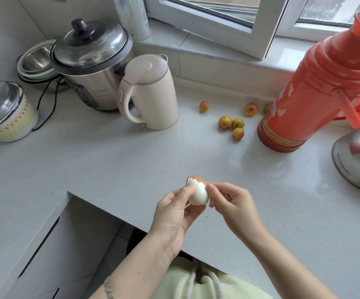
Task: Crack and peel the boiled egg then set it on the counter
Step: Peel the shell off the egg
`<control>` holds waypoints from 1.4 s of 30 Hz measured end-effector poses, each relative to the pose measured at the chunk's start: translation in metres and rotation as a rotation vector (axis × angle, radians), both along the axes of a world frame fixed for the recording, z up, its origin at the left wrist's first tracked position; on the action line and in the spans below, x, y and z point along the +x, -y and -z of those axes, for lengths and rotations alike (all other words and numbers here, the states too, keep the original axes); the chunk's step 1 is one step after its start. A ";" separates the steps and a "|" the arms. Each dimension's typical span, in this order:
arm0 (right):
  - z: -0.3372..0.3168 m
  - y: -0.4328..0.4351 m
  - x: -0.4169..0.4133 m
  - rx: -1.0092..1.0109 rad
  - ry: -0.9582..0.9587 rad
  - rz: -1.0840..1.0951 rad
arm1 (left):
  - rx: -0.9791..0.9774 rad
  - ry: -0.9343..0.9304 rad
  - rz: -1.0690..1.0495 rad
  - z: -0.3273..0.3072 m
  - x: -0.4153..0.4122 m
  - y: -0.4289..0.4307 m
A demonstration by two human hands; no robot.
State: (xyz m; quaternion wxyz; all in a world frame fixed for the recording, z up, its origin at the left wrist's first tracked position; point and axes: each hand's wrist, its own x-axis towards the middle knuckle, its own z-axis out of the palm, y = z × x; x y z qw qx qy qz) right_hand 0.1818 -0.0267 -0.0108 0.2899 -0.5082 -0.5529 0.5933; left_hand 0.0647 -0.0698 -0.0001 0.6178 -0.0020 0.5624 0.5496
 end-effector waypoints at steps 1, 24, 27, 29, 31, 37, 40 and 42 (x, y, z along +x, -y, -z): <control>0.001 0.000 0.000 0.026 0.022 0.001 | -0.009 -0.004 0.003 0.000 0.000 0.000; -0.002 -0.012 0.012 -0.509 -0.464 0.178 | -0.080 0.339 0.127 -0.009 -0.016 -0.002; -0.003 -0.010 0.007 -0.416 -0.353 0.091 | -0.056 0.154 0.180 -0.005 -0.014 -0.001; -0.003 -0.008 0.004 -0.315 -0.172 0.035 | -0.042 0.028 0.222 -0.003 -0.013 0.000; -0.004 -0.007 0.001 -0.226 -0.019 -0.001 | -0.042 -0.052 0.249 -0.003 -0.013 0.001; -0.006 -0.003 -0.001 -0.077 -0.023 -0.035 | 0.003 -0.121 0.253 -0.008 -0.011 0.000; -0.003 -0.003 0.000 -0.064 -0.059 -0.025 | 0.003 -0.135 0.252 -0.009 -0.012 0.000; -0.001 -0.002 0.000 -0.077 -0.084 -0.013 | -0.009 -0.148 0.253 -0.008 -0.011 0.000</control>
